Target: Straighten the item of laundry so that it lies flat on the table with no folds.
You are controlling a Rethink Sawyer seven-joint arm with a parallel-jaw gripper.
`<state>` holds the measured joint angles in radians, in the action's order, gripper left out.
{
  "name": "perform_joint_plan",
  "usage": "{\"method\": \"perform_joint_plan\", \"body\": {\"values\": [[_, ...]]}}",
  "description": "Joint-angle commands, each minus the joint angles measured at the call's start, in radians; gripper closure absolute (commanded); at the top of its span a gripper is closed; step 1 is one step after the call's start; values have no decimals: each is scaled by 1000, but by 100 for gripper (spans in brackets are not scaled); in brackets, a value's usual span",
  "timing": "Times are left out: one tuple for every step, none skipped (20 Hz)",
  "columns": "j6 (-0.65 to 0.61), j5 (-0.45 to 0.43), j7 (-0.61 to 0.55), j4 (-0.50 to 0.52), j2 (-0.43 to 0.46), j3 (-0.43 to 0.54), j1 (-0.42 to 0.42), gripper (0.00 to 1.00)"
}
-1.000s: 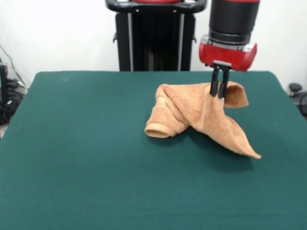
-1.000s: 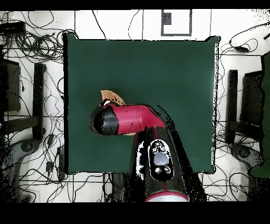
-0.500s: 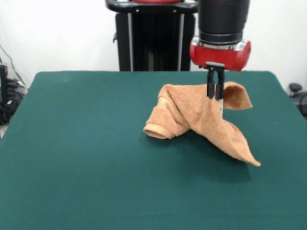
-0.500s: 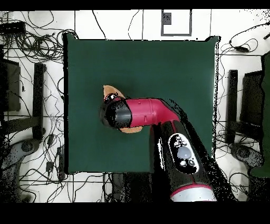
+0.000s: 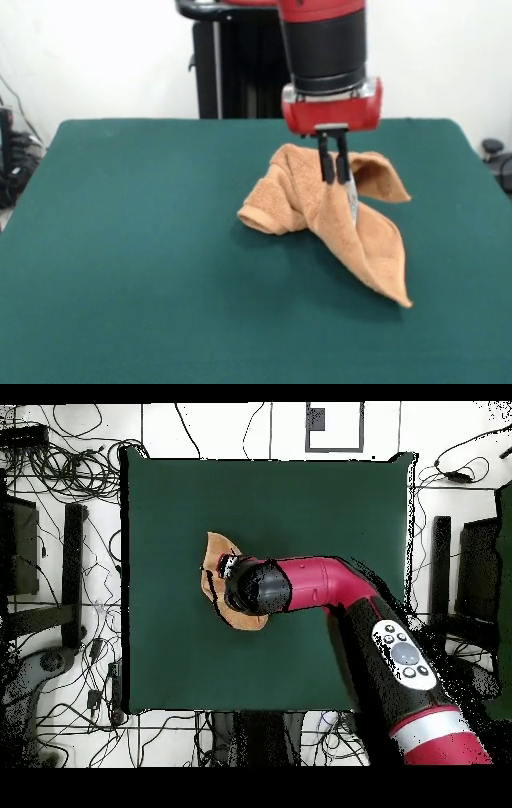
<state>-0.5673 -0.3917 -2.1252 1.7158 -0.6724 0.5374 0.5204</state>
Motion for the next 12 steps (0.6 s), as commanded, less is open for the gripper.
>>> {"method": "perform_joint_plan", "body": {"values": [[-204, -123, 650, -56, 160, 291, 54, 100], [-218, -133, 691, -58, 172, 306, 64, 100], [-239, -140, 739, -66, 186, 321, 70, 100], [-261, -147, 788, -74, 200, 335, 75, 100], [-266, -151, 822, -83, 216, 348, 81, 100], [-259, -154, 836, -80, 225, 358, 88, 100], [-247, -155, 845, -83, 236, 366, 94, 100], [-240, -158, 857, -83, 243, 372, 102, 100], [-244, -161, 878, -88, 251, 377, 106, 100], [-255, -164, 900, -87, 250, 378, 112, 100], [-267, -169, 925, -93, 254, 379, 117, 100], [-272, -174, 944, -79, 247, 383, 131, 100]]}}
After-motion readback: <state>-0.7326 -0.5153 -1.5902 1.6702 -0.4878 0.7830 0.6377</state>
